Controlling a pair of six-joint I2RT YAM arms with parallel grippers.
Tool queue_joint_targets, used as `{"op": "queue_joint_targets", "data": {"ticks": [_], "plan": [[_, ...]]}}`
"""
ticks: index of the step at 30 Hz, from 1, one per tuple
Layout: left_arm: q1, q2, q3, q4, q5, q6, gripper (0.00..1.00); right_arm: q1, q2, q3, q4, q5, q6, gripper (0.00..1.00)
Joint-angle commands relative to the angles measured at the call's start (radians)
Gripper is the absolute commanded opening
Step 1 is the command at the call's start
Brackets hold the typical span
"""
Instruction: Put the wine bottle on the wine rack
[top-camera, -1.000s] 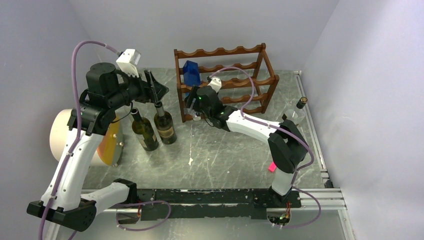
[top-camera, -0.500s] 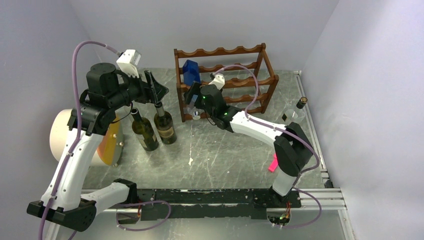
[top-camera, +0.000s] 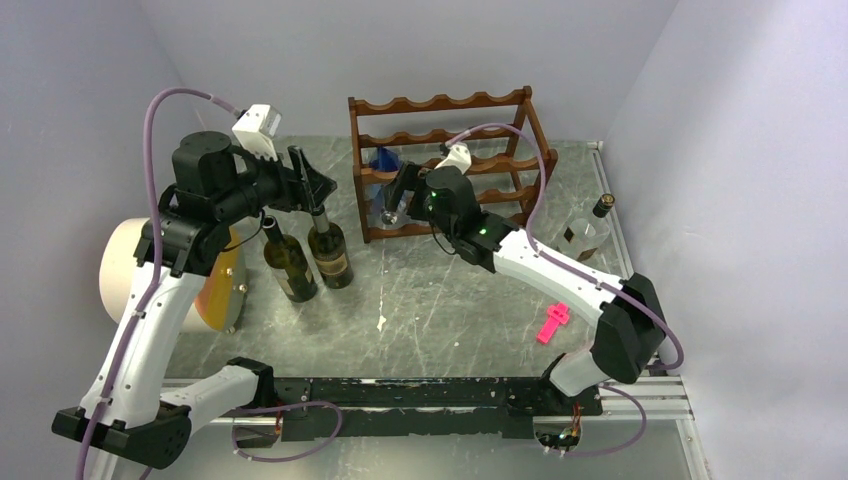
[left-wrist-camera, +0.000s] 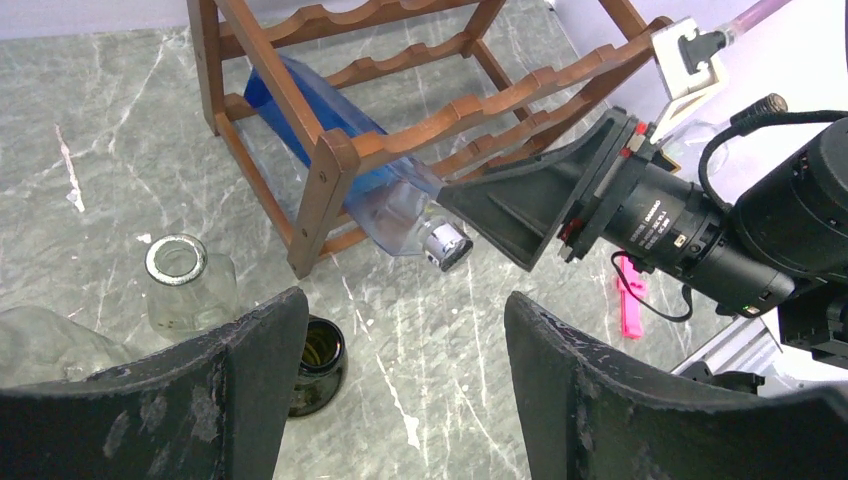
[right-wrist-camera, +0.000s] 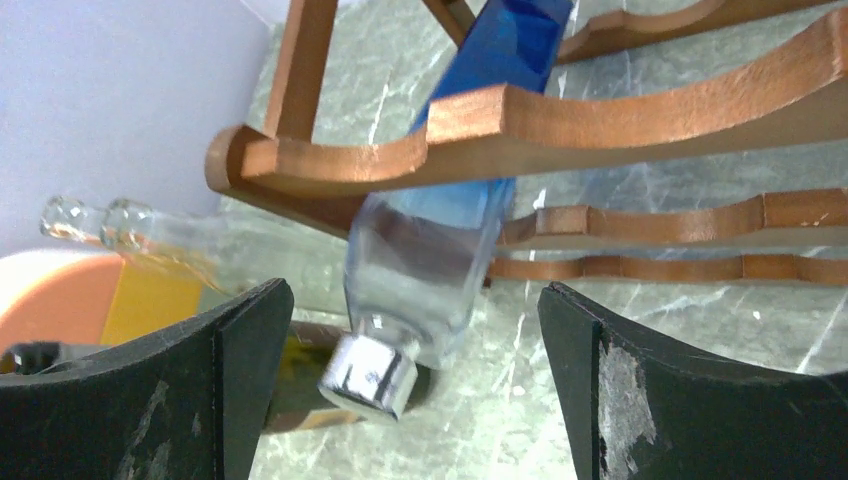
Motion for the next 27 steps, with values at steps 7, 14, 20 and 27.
{"op": "queue_joint_targets", "data": {"ticks": [7, 14, 20, 27], "plan": [[0.009, -0.002, -0.023, 0.038, 0.018, 0.003, 0.76, -0.002, 0.05, 0.008, -0.113, -0.134, -0.029, 0.96], [0.009, -0.006, -0.024, 0.034, 0.014, 0.005, 0.76, -0.001, 0.083, 0.037, -0.071, -0.075, -0.003, 0.93], [0.009, -0.008, -0.026, 0.031, 0.012, 0.006, 0.76, 0.006, 0.083, 0.049, -0.023, -0.047, -0.024, 0.81], [0.009, 0.002, -0.035, 0.051, 0.043, -0.02, 0.76, 0.058, 0.137, 0.162, -0.141, 0.062, -0.063, 0.77]]}}
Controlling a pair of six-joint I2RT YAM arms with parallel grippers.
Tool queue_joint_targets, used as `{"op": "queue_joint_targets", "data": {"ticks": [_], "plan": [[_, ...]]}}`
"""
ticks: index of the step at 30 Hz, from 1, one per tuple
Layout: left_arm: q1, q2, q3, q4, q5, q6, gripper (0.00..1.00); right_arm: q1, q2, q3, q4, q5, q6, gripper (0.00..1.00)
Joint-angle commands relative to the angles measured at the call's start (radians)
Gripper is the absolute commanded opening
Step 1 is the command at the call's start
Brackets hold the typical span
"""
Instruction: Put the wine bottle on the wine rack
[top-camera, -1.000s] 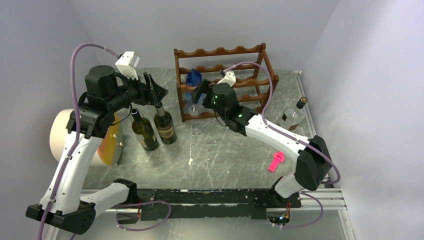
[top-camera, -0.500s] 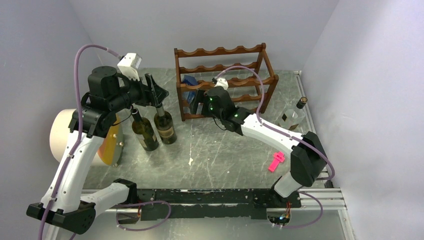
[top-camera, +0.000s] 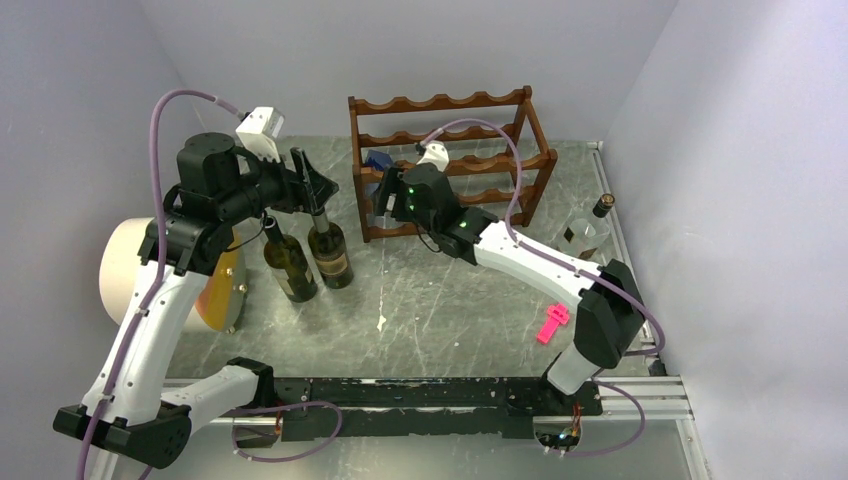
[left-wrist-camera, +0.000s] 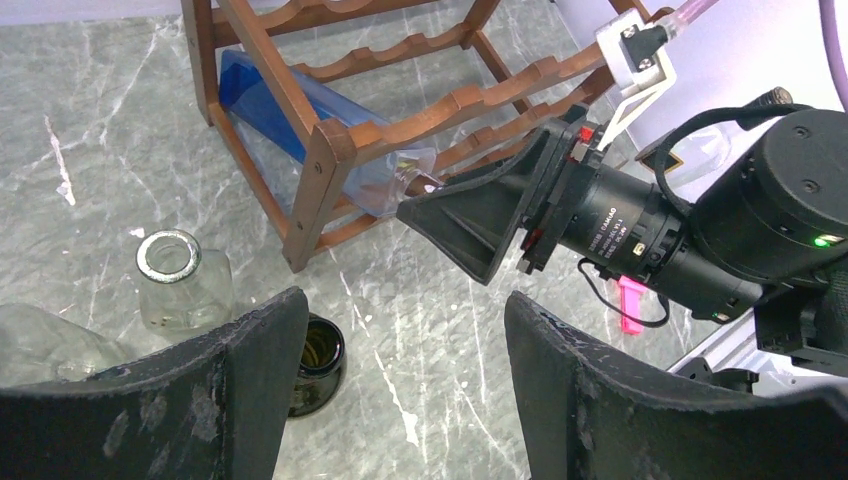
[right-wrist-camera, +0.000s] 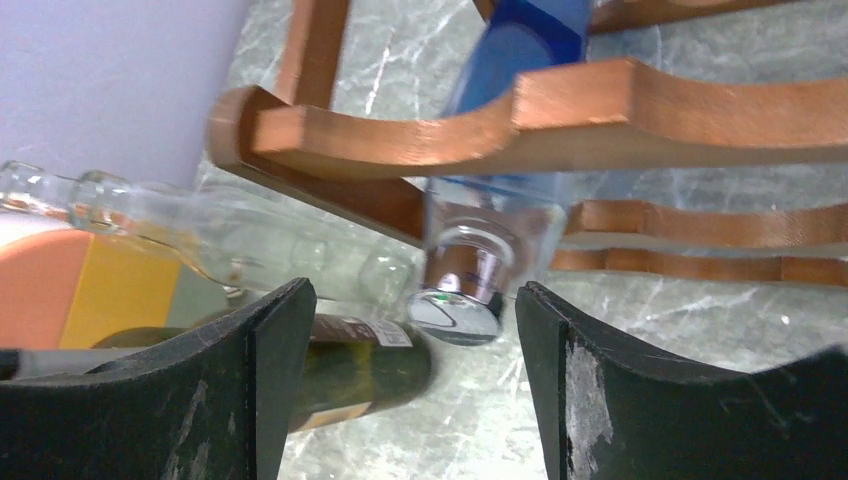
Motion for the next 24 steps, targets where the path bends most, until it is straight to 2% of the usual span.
{"op": "queue_joint_targets", "data": {"ticks": [1, 5, 14, 16, 22, 24], "plan": [[0.009, 0.0, -0.015, 0.048, 0.039, -0.021, 0.76, 0.026, 0.043, 0.082, -0.071, 0.106, -0.02, 0.75], [0.009, 0.001, -0.027, 0.055, 0.037, -0.024, 0.76, 0.029, 0.082, 0.13, -0.151, 0.175, -0.006, 0.64], [0.009, 0.014, -0.054, 0.082, 0.048, -0.044, 0.76, 0.033, 0.145, 0.226, -0.23, 0.2, -0.034, 0.53], [0.009, 0.021, -0.057, 0.089, 0.042, -0.05, 0.76, 0.034, 0.158, 0.24, -0.244, 0.196, -0.035, 0.42], [0.009, 0.056, -0.053, 0.138, 0.025, -0.103, 0.76, 0.036, 0.135, 0.224, -0.257, 0.198, -0.036, 0.0], [0.009, 0.08, -0.05, 0.178, 0.015, -0.121, 0.76, 0.041, 0.098, 0.192, -0.236, 0.201, -0.041, 0.0]]}}
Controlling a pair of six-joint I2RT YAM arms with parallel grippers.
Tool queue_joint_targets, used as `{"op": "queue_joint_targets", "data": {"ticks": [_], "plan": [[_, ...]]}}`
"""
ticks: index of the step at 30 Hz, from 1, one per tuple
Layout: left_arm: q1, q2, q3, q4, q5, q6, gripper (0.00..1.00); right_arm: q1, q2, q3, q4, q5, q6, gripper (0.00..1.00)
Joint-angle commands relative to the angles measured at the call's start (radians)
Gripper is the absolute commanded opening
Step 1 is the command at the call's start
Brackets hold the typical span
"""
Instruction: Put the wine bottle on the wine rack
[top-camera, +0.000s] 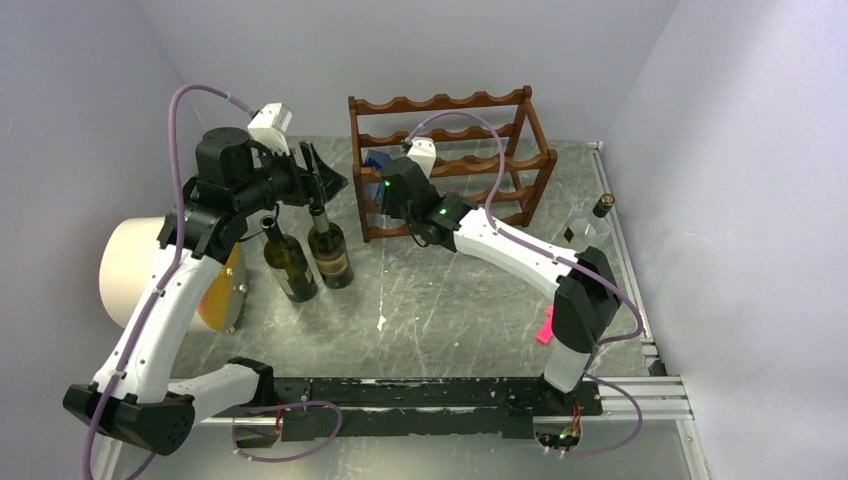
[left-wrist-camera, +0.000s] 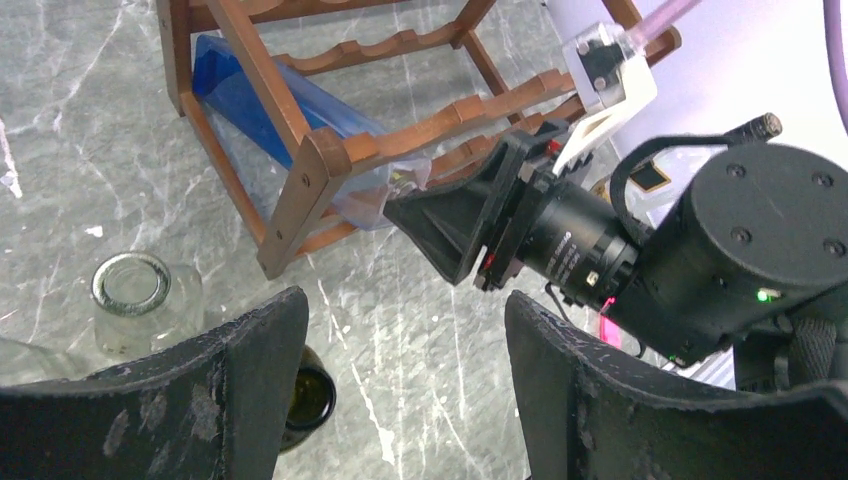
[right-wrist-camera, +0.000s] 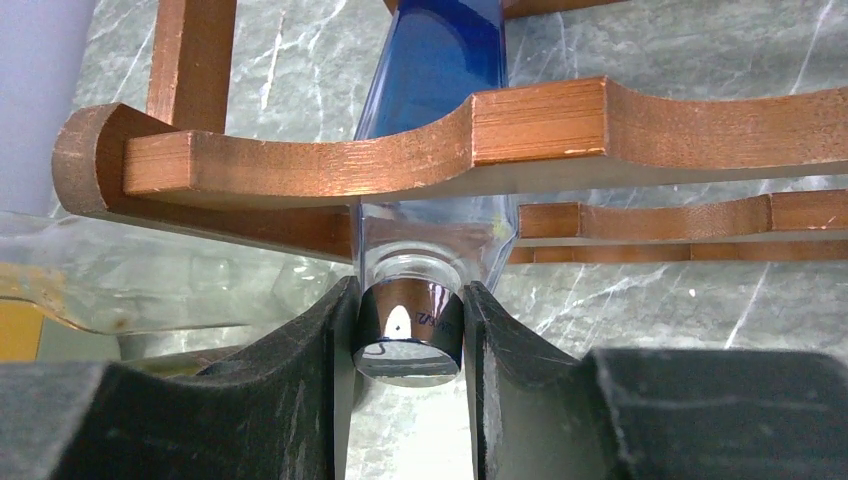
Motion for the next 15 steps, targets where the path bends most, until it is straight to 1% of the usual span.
{"op": "queue_joint_targets", "data": {"ticks": [1, 6, 9, 12, 15], "plan": [[0.009, 0.048, 0.001, 0.109, -0.017, -0.066, 0.76, 0.011, -0.073, -0.051, 0.023, 0.027, -0.02, 0.0], [0.009, 0.148, 0.028, 0.172, -0.066, -0.103, 0.74, 0.016, -0.188, -0.184, 0.167, 0.007, -0.045, 0.0], [0.009, 0.222, 0.044, 0.194, -0.074, -0.121, 0.69, 0.015, -0.229, -0.229, 0.212, 0.009, -0.053, 0.0], [0.009, 0.293, 0.052, 0.205, -0.019, -0.132, 0.64, 0.015, -0.258, -0.271, 0.245, 0.006, -0.054, 0.0], [0.009, 0.327, 0.036, 0.244, 0.046, -0.155, 0.65, 0.017, -0.286, -0.324, 0.284, -0.005, -0.051, 0.0]]}}
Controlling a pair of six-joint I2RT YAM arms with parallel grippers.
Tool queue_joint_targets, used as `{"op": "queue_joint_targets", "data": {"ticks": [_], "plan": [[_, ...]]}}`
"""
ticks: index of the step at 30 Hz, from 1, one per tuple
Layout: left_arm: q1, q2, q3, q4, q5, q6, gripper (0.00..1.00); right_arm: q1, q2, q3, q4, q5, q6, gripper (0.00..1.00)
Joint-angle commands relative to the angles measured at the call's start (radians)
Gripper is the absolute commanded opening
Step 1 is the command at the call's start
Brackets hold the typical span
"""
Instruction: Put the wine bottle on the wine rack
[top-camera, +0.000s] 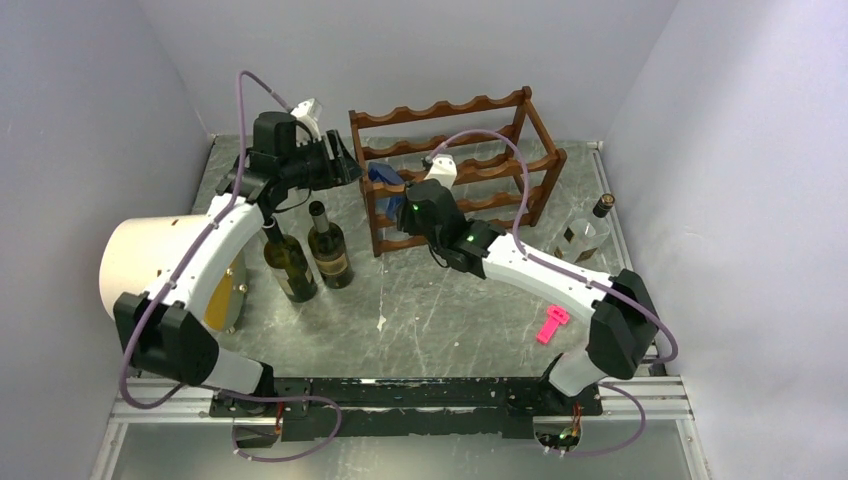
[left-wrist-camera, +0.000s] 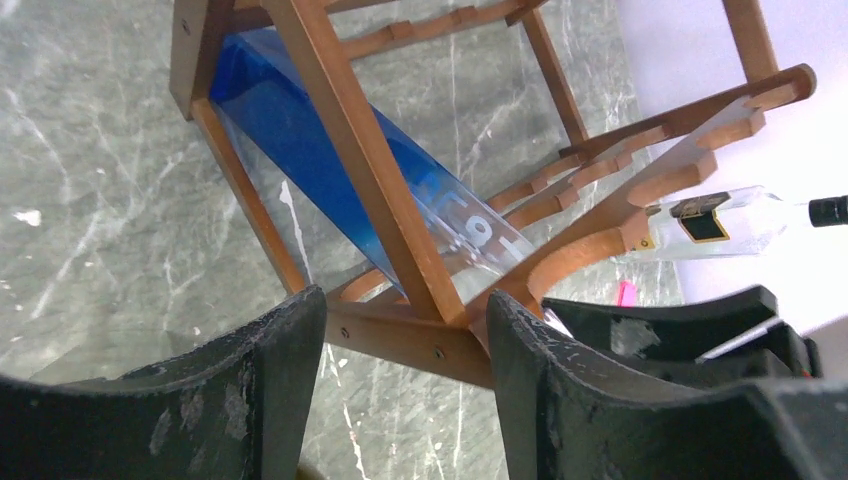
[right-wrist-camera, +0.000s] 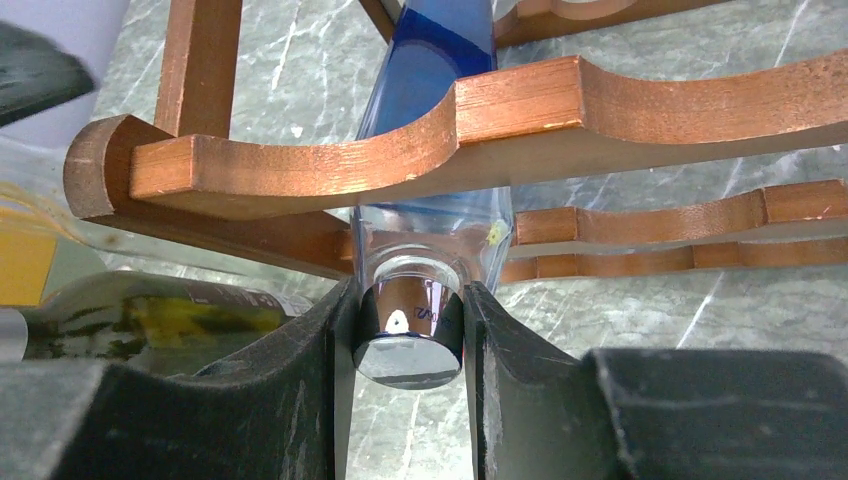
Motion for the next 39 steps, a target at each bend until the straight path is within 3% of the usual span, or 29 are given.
{"op": "queue_joint_targets", "data": {"ticks": [1, 7, 16, 19, 21, 22, 34, 39], "plan": [[0.008, 0.034, 0.02, 0.092, 0.084, -0.052, 0.65, 0.006, -0.084, -0.056, 0.14, 0.013, -0.006, 0.0], [0.003, 0.109, 0.02, 0.123, 0.109, -0.097, 0.58, 0.006, -0.135, -0.144, 0.216, -0.022, -0.009, 0.0], [-0.008, 0.223, 0.065, 0.08, 0.012, -0.138, 0.53, 0.007, -0.173, -0.172, 0.229, -0.081, -0.044, 0.0], [-0.007, 0.241, 0.062, 0.121, 0.018, -0.177, 0.34, 0.007, -0.188, -0.16, 0.2, -0.096, -0.051, 0.0], [-0.007, 0.256, 0.075, 0.126, -0.002, -0.2, 0.11, 0.007, -0.203, -0.153, 0.175, -0.096, -0.051, 0.0], [-0.007, 0.26, 0.079, 0.124, -0.021, -0.211, 0.08, 0.008, -0.212, -0.149, 0.161, -0.095, -0.049, 0.0], [-0.008, 0.256, 0.045, 0.178, -0.122, -0.308, 0.07, 0.007, -0.347, -0.149, 0.001, -0.118, -0.024, 0.0], [-0.008, 0.256, 0.049, 0.174, -0.112, -0.31, 0.07, 0.007, -0.399, -0.212, -0.029, -0.21, -0.024, 0.0]]}}
